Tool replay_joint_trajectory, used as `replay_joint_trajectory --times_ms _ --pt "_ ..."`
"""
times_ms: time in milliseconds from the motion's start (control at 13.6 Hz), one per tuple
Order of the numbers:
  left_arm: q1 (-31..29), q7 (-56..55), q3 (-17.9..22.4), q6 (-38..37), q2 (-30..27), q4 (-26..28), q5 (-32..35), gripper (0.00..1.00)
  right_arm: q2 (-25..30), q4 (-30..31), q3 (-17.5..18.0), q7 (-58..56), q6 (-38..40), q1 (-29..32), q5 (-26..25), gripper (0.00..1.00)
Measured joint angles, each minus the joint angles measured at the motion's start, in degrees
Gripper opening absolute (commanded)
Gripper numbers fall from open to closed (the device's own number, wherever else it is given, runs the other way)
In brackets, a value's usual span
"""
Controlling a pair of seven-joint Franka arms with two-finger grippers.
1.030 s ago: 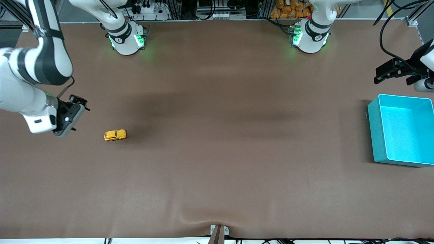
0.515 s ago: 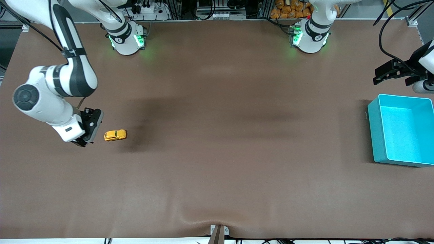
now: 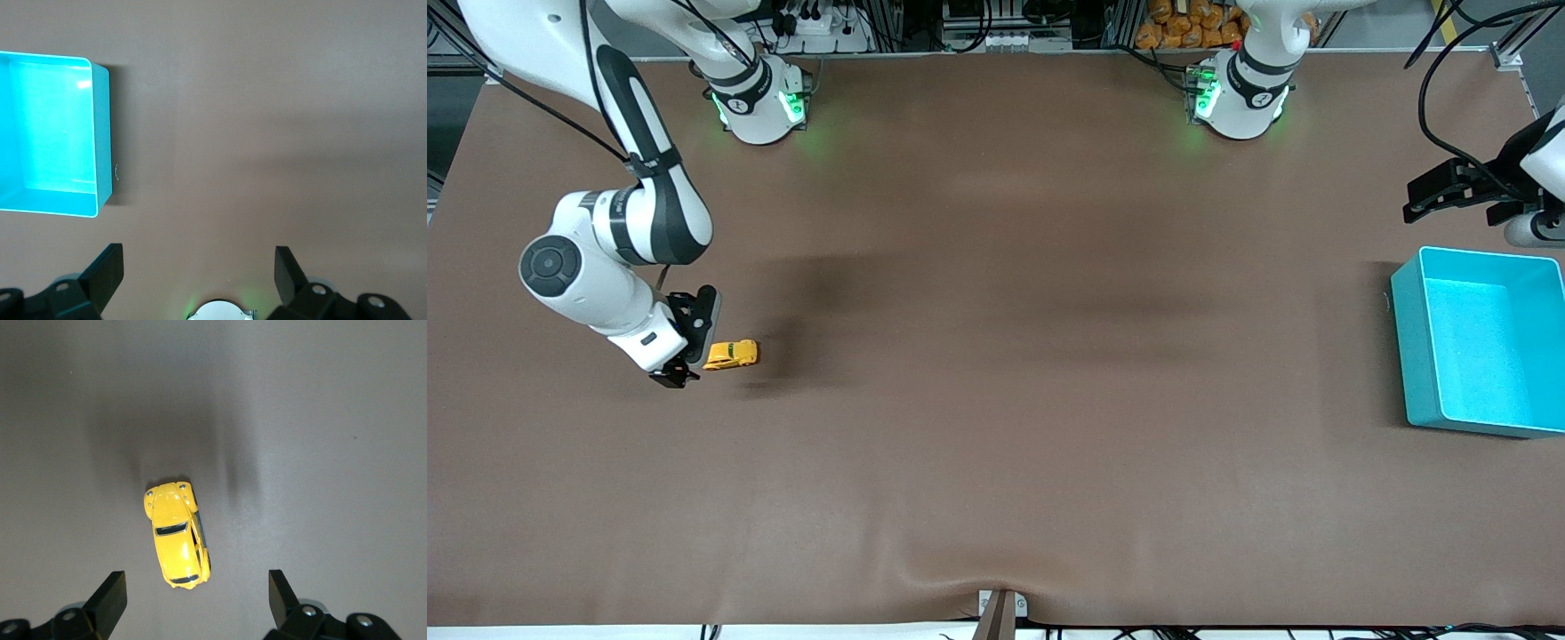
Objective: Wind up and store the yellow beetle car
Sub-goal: 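Close the right gripper on the yellow car's body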
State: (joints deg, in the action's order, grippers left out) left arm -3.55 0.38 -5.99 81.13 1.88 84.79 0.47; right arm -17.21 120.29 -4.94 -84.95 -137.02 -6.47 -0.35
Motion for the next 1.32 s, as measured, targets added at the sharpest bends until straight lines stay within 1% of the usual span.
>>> replay_joint_trajectory --times_ms 147,294,736,1104,1177,1324 --pt "0.00 0.00 0.00 0.00 0.00 0.07 0.00 1.00 -0.74 0.15 0.01 -0.17 -0.10 0.00 0.00 0.90" --pt "0.00 0.00 0.00 0.00 0.00 0.13 0.00 1.00 -1.68 0.30 -0.01 -0.85 -0.37 0.00 -0.01 0.87" --pt "0.00 0.00 0.00 0.00 0.00 0.28 0.00 1.00 -4.41 0.36 -0.01 -2.63 -2.85 0.00 -0.01 0.86" --pt "0.00 0.00 0.00 0.00 0.00 0.39 0.00 1.00 -5.90 0.56 -0.02 -3.43 -3.46 0.00 -0.01 0.84" --pt "0.03 0.00 -0.01 0.00 0.00 0.39 0.00 1.00 -6.00 0.97 -0.02 -3.75 -4.24 0.00 -0.01 0.81" --pt "0.35 0.00 -0.01 0.00 0.00 0.42 0.00 1.00 -6.02 2.39 -0.01 -4.50 -6.73 0.00 -0.01 0.80"
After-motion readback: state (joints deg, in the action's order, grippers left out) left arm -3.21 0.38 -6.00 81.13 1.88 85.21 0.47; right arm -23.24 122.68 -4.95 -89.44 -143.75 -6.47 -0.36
